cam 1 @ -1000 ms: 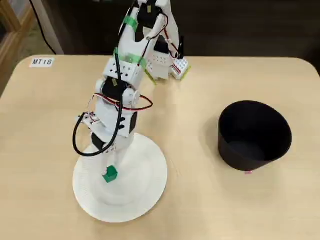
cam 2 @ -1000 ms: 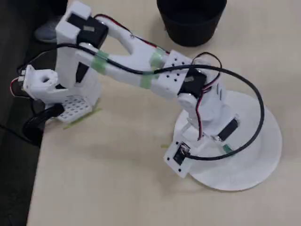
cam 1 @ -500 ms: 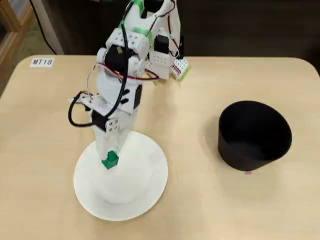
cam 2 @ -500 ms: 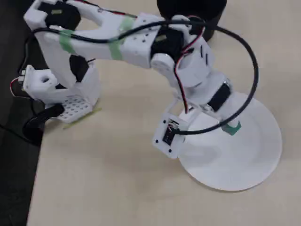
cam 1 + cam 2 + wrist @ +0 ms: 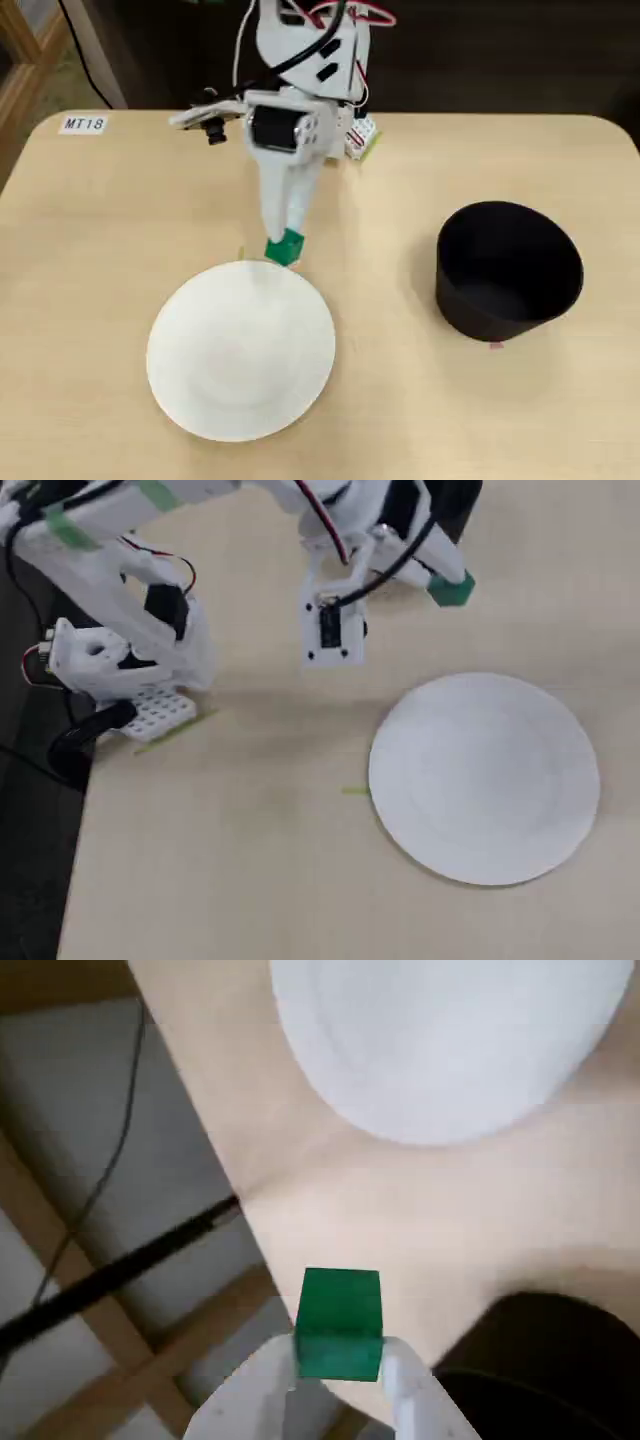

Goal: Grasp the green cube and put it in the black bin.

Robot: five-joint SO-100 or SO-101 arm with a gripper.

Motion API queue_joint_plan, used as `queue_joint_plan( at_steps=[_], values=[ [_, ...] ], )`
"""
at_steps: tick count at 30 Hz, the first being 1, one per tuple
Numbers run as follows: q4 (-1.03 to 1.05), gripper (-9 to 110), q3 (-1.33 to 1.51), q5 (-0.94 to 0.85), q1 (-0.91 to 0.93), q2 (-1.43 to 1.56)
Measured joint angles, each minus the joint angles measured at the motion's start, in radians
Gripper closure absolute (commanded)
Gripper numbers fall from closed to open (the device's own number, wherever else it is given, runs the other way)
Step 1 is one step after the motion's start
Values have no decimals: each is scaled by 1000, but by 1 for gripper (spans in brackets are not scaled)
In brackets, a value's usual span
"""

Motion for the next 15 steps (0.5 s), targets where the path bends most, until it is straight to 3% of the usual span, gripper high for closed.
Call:
queue_joint_plan(
  at_steps=[15],
  values=[
    [-259,102,264,-25,-509,149]
  ],
)
